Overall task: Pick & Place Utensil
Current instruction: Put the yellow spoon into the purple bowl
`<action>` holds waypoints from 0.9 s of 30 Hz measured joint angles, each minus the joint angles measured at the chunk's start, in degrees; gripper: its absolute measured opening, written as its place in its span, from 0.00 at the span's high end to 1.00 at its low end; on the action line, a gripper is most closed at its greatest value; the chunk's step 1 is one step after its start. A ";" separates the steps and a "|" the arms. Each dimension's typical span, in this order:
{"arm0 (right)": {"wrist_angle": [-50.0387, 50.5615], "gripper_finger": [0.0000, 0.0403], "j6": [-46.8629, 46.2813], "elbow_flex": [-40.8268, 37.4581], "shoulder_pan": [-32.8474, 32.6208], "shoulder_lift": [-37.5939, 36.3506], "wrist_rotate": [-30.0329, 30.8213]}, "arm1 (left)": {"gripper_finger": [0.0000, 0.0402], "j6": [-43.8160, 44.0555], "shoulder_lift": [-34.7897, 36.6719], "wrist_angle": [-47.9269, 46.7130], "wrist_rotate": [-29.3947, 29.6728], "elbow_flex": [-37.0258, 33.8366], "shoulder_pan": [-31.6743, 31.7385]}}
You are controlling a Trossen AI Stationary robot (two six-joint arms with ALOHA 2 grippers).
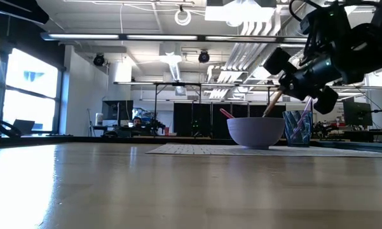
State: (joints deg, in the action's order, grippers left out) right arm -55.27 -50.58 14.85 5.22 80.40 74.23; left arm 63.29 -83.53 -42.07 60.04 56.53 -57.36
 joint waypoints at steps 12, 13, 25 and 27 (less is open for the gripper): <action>4.45 0.82 -1.08 0.00 3.05 0.92 -5.86 | 0.63 0.04 0.00 0.12 -0.69 0.02 0.00; 4.92 0.81 -1.08 0.00 3.29 0.92 -6.92 | 0.63 0.04 0.00 0.18 -0.66 0.02 0.00; 12.96 0.65 -3.88 0.02 6.09 0.93 -14.66 | 0.63 0.39 0.00 0.73 -0.36 0.02 0.00; 12.91 0.62 -3.25 0.02 6.09 0.92 -14.67 | 0.63 0.66 0.00 0.75 -0.58 0.02 0.00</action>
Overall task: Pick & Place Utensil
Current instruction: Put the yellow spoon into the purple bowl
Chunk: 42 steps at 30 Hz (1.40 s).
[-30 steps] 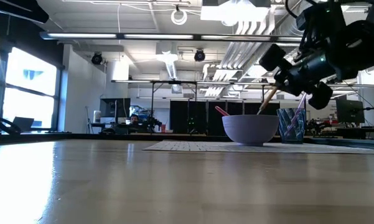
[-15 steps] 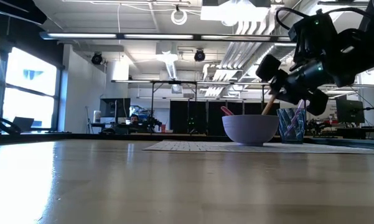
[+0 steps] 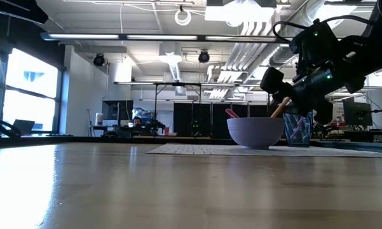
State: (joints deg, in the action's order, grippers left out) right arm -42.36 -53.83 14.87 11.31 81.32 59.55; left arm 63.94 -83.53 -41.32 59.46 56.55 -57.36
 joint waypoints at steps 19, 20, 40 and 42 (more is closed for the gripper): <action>17.26 0.56 -0.11 0.02 -0.09 -8.46 -2.89 | 0.63 1.19 0.00 1.01 -0.34 0.00 0.00; 19.37 0.56 -0.12 0.02 -0.09 -9.59 -3.21 | 0.63 1.22 0.00 1.12 -0.04 0.00 0.00; 36.82 0.62 12.86 0.02 -5.07 -35.61 -8.69 | 0.63 0.96 -0.02 0.87 4.41 0.00 1.45; 39.16 0.63 12.73 0.02 -5.40 -36.66 -8.97 | 0.63 1.03 -0.02 0.92 4.05 0.00 2.73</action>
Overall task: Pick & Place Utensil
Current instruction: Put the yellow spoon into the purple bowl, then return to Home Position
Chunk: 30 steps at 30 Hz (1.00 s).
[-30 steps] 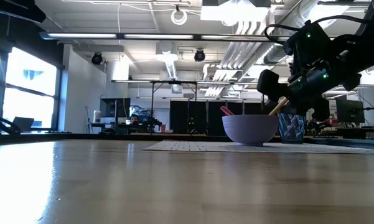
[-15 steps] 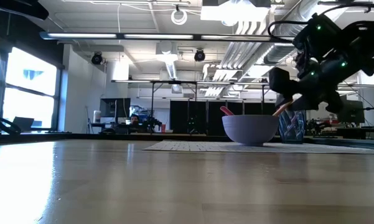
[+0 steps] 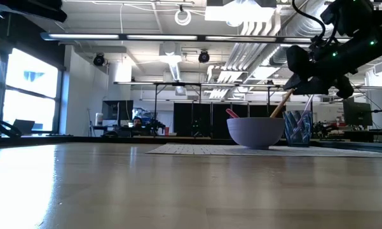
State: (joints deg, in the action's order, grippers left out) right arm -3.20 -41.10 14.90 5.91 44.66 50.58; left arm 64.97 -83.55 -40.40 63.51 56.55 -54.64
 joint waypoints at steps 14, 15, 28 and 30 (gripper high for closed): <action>9.28 0.66 -3.87 0.00 -0.46 -0.50 -1.52 | 0.63 -0.02 0.00 0.31 -3.20 0.00 6.78; 9.47 0.66 -3.87 0.00 -0.46 -0.50 -1.52 | 0.63 -0.02 0.00 0.30 -3.13 0.00 6.78; 16.40 0.66 -6.93 0.00 0.46 -0.52 -4.06 | 0.63 1.50 0.00 0.30 -3.09 0.00 6.63; 16.40 0.66 -6.87 0.00 0.46 -0.96 -4.10 | 0.63 1.55 0.22 0.31 -3.11 0.00 6.63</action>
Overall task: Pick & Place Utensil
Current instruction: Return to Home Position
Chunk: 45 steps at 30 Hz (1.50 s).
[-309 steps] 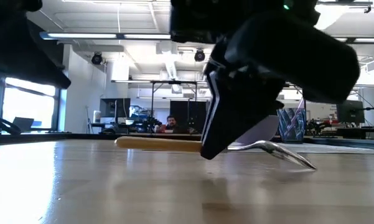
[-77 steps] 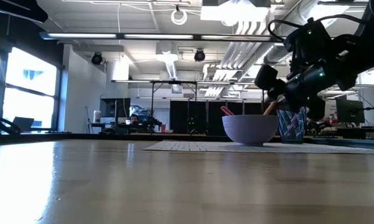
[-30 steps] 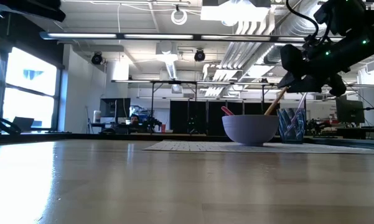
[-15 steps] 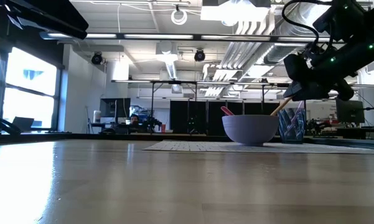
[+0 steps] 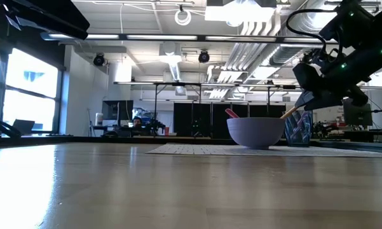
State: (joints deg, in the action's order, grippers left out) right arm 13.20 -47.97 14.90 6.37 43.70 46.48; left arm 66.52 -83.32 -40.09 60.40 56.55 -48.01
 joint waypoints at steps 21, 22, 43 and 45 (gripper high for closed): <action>8.61 0.66 3.45 0.04 -0.04 -18.36 -20.28 | 0.63 1.39 4.52 0.25 3.27 0.00 0.02; 8.06 0.66 4.47 0.04 -0.04 -18.75 -22.79 | 0.63 1.40 4.52 0.59 3.54 0.00 0.02; -32.34 0.70 23.65 -11.21 -17.53 -16.93 -38.09 | 0.63 -21.36 -1.36 28.79 -3.09 -0.04 2.56; -32.07 0.75 25.28 -11.21 -17.21 -17.20 -39.03 | 0.63 -24.72 -1.36 31.51 -5.66 -0.04 4.02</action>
State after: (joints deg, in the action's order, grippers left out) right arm -18.87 -22.70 3.68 -10.84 26.50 7.45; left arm 41.80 -84.68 -8.58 54.75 56.51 -43.99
